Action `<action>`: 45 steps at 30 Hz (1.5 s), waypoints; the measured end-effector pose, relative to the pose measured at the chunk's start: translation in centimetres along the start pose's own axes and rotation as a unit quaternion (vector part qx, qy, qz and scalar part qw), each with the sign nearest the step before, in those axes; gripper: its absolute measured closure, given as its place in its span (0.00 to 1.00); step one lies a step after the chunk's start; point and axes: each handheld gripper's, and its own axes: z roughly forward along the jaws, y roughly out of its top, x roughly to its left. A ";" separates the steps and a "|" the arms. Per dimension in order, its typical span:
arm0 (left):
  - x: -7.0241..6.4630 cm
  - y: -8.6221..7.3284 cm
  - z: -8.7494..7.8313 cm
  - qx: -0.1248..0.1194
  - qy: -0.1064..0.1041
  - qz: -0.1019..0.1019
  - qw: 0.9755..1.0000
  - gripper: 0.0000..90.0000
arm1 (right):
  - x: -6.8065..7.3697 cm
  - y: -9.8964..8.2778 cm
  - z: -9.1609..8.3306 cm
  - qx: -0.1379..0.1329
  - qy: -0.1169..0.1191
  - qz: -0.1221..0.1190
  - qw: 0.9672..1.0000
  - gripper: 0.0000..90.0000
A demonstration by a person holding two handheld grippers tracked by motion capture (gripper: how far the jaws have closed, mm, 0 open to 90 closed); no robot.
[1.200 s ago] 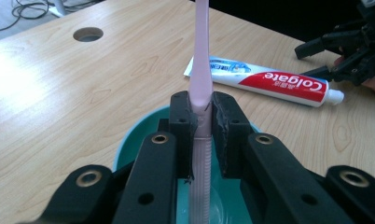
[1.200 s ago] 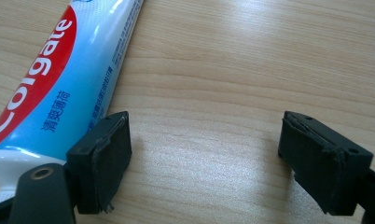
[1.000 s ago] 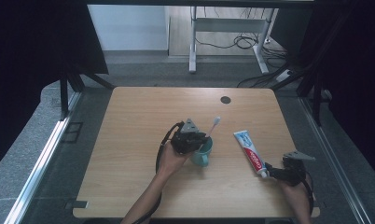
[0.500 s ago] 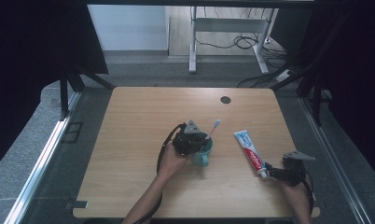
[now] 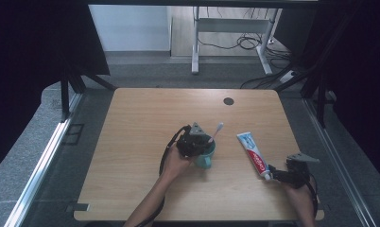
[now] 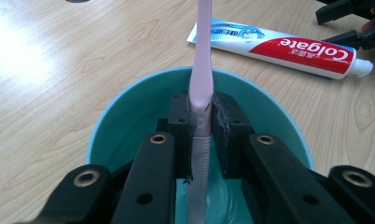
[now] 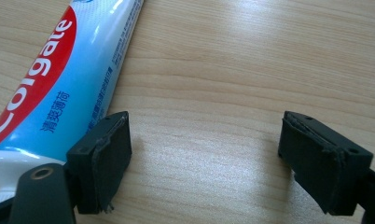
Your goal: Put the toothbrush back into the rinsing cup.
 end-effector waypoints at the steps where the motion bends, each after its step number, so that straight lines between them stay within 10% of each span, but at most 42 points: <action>1: 0.0 0.0 0.0 0.000 0.000 -0.002 1.000 0.87 | 0.0 0.0 0.0 0.000 0.000 0.000 1.000 0.19; 20: 0.2 0.0 0.2 0.004 -0.002 -0.014 1.000 0.74 | 0.0 0.0 0.0 0.000 0.000 0.000 1.000 0.19; 45: -0.6 1.2 -1.5 -0.001 0.023 0.010 1.000 0.32 | 0.0 0.0 0.0 0.000 0.000 0.000 1.000 0.19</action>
